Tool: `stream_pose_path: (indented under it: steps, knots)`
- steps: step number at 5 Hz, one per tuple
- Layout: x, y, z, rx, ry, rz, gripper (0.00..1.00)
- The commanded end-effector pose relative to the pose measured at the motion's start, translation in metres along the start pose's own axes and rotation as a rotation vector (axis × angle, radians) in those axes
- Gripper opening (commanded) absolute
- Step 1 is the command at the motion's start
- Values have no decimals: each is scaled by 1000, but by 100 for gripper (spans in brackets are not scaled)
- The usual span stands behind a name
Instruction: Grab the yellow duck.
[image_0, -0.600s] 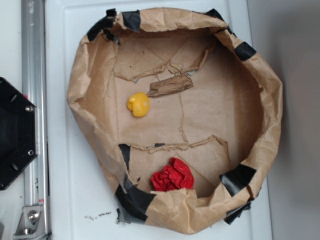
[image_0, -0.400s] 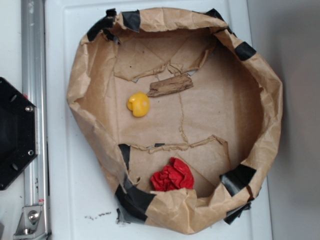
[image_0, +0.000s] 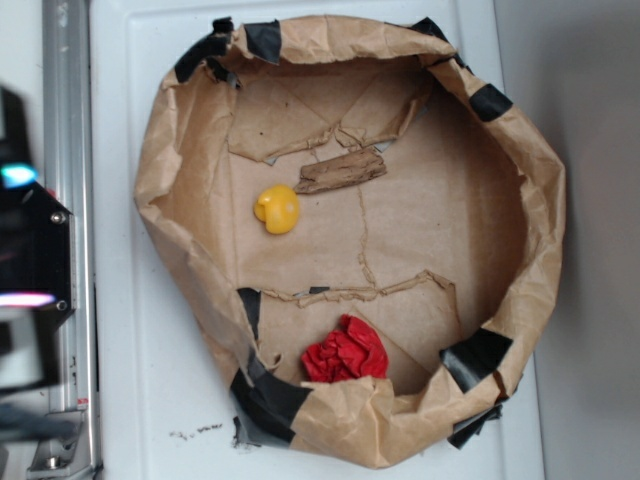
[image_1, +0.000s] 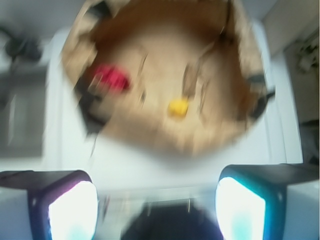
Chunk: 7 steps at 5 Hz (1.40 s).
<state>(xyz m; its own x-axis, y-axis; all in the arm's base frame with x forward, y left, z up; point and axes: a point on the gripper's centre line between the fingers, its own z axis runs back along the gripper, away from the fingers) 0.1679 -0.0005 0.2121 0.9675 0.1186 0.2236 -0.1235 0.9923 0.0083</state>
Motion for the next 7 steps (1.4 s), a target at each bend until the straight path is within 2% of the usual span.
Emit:
stream_pose_path:
  steps: [1,2,6,7]
  knots:
    - [37,34,-90,110,64,139,100]
    - [28,32,-128,101,184,196,100]
    - [28,32,-128,101,184,196,100]
    - [19,40,-145,195,172,251,100]
